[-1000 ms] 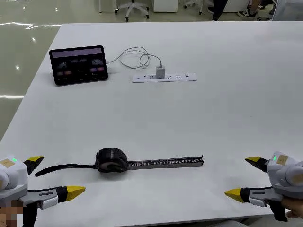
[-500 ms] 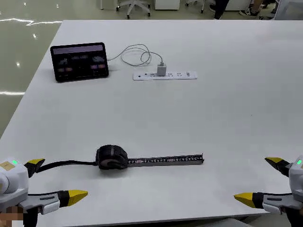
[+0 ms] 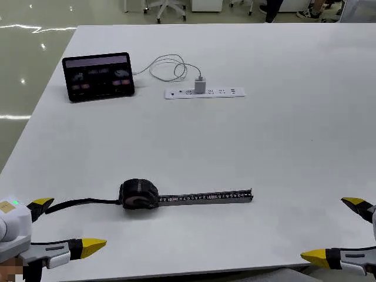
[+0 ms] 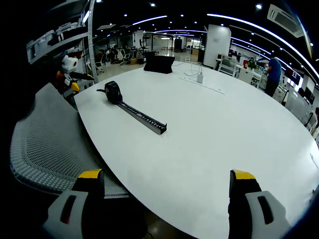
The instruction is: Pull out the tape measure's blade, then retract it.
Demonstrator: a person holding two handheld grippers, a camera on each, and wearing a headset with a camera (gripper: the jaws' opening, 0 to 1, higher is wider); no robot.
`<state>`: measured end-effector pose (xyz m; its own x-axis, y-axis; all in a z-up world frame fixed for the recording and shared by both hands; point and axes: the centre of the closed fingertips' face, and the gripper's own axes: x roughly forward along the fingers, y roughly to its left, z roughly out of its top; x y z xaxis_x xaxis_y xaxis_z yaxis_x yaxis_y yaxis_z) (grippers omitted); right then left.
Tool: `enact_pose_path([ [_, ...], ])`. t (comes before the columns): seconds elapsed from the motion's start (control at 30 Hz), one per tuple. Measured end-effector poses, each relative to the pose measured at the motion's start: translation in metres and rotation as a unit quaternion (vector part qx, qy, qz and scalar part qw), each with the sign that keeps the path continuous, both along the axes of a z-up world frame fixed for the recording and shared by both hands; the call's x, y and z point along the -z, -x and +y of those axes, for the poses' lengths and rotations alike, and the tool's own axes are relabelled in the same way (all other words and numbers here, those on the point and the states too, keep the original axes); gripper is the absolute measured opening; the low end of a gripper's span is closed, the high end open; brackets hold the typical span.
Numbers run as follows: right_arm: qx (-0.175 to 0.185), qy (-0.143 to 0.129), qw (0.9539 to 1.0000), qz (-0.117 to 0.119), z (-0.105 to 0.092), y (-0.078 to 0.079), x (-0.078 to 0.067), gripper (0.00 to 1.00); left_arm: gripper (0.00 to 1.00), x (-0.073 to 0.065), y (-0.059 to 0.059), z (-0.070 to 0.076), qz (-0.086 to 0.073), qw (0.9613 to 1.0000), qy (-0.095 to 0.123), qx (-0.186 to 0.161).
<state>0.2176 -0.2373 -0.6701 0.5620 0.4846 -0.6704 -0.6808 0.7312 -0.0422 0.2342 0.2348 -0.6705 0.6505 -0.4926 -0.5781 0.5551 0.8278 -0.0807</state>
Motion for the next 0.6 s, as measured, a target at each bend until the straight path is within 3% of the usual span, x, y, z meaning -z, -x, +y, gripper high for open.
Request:
enact_pose_path([
  [0.23,-0.005,-0.001,1.0,-0.002,0.0022,0.0005,-0.0003,1.0,1.0,0.0011,0.0017,0.0059,-0.001,1.0,-0.003,-0.006],
  [0.43,-0.009,-0.006,0.9999,-0.005,0.0021,0.0013,-0.0005,1.0,1.0,-0.0026,0.0003,0.0019,-0.004,1.0,-0.003,-0.003],
  [0.6,-0.012,-0.001,0.9999,0.001,-0.0038,0.0024,0.0029,1.0,1.0,0.0031,-0.0045,0.0006,-0.001,1.0,-0.004,-0.005],
])
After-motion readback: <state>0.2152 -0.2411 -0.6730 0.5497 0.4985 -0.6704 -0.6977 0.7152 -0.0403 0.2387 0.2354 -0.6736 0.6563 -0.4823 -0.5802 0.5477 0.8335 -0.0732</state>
